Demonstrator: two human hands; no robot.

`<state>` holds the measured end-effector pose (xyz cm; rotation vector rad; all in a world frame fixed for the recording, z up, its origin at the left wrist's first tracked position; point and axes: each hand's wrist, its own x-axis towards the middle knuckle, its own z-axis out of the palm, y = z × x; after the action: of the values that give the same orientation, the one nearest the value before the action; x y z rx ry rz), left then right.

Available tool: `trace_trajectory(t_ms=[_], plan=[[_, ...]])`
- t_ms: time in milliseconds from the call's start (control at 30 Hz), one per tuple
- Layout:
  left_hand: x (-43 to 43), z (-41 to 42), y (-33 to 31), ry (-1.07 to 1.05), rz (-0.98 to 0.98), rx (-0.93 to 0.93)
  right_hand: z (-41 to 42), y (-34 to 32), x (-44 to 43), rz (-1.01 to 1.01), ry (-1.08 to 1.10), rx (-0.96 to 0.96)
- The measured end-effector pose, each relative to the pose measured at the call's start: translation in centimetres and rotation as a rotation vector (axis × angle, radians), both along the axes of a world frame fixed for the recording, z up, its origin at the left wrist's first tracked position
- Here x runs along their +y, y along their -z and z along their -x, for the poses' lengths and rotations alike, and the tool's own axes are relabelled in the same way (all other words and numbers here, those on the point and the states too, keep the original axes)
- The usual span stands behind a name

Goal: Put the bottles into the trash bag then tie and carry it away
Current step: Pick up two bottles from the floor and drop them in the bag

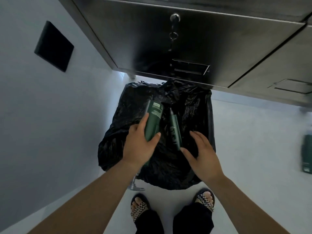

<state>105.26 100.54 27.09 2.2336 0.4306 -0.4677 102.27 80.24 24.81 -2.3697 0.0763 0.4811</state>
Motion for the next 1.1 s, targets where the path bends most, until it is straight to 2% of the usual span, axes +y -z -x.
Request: trace_trajectory(t_ms=[200, 400, 533, 633, 700, 900, 1100], plan=[[-3.0, -2.5, -0.3, 0.250, -0.122, -0.030, 1.8, -1.4, -1.2, -0.014, 0.031, 0.013], [-6.3, -6.3, -0.2, 0.481, -0.233, -0.154, 2.3, -1.7, -2.1, -0.039, 0.074, 0.012], [-6.4, -5.8, 1.3, 0.643, -0.360, -0.025, 2.3, -1.7, -2.7, -0.043, 0.097, 0.012], [-4.7, -3.8, 1.3, 0.606, -0.372, 0.098, 2.4, -2.5, -3.0, -0.039, 0.105, 0.027], [-3.8, -2.7, 0.3, 0.581, -0.345, 0.078, 2.5, -3.7, -2.9, -0.046, 0.114, 0.025], [-1.6, -1.6, -7.7, 0.577, -0.297, -0.014, 1.6, -11.1, -1.8, -0.060, 0.109, 0.028], [-0.4, -0.8, -22.3, 0.542, -0.256, -0.098, 0.7, -25.2, -1.4, -0.071, 0.153, -0.056]])
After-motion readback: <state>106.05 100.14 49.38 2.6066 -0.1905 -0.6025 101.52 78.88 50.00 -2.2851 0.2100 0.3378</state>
